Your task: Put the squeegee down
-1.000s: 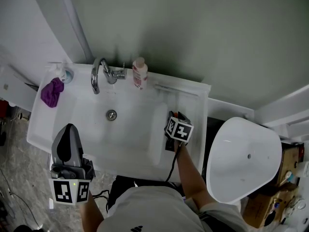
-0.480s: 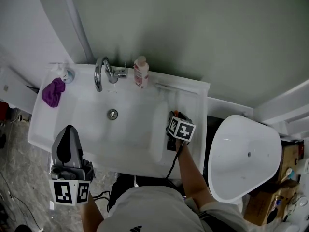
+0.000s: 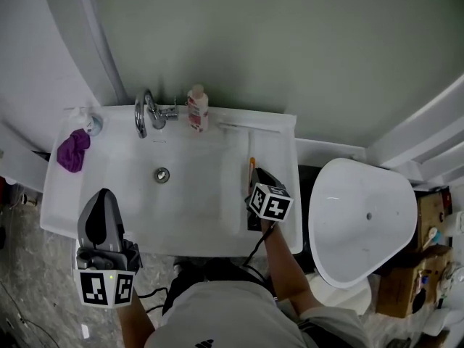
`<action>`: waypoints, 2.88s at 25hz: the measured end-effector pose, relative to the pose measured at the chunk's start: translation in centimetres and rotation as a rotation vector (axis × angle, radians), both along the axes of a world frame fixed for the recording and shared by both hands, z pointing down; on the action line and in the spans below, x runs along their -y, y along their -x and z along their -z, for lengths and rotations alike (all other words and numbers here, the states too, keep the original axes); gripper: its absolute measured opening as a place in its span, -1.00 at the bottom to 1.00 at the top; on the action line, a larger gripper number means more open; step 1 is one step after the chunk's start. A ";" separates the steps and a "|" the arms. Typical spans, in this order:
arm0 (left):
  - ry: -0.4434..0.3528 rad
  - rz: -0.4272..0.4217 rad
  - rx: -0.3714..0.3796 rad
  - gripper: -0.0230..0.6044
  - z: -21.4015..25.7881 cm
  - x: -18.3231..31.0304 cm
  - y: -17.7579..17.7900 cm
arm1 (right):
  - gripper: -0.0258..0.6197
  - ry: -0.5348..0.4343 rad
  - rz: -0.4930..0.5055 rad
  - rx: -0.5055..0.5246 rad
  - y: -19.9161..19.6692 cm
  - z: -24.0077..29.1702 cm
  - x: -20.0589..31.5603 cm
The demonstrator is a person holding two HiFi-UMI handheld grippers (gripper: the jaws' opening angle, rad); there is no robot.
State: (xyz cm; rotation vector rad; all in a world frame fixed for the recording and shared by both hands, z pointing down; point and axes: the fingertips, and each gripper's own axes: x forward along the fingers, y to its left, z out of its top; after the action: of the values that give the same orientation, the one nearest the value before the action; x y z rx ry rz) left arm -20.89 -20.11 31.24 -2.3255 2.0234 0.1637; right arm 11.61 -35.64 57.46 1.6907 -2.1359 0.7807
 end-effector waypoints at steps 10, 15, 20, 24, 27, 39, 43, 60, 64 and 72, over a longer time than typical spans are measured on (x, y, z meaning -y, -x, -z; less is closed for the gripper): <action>-0.036 -0.120 -0.018 -0.90 1.0 -1.3 -1.0 | -0.92 -0.117 -0.029 -0.005 -0.1 4.9 -5.7; -0.041 -0.169 -0.025 -0.91 1.3 -1.7 -1.3 | -0.92 -0.175 -0.027 -0.030 0.4 7.6 -7.9; -0.059 -0.210 -0.036 -0.90 1.7 -2.3 -1.4 | -0.92 -0.251 -0.032 -0.039 0.9 10.7 -10.0; -0.069 -0.247 -0.039 -0.90 2.0 -2.7 -1.8 | -0.92 -0.318 -0.040 -0.054 1.0 13.1 -11.6; -0.080 -0.276 -0.041 -0.91 2.3 -3.1 -2.0 | -0.92 -0.356 -0.051 -0.055 1.1 14.5 -12.9; -0.108 -0.360 -0.057 -0.91 3.0 -4.7 -1.8 | -0.92 -0.499 -0.064 -0.071 2.9 20.1 -18.2; -0.117 -0.389 -0.060 -0.91 3.2 -5.4 -2.0 | -0.92 -0.545 -0.073 -0.078 3.5 21.6 -20.1; -0.134 -0.452 -0.070 -0.90 3.7 -8.0 -1.4 | -0.92 -0.681 -0.100 -0.151 5.3 26.0 -25.4; -0.132 -0.450 -0.075 -0.90 3.6 -8.3 -1.0 | -0.92 -0.689 -0.108 -0.149 5.6 26.5 -26.0; -0.128 -0.444 -0.086 -0.91 3.1 -8.0 -0.3 | -0.92 -0.697 -0.116 -0.145 6.0 26.6 -26.1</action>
State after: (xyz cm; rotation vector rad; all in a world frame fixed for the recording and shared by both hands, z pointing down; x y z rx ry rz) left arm -20.58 -12.08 28.12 -2.6822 1.4434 0.4033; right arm 5.64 -9.56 30.88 2.1175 -2.3720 -0.1030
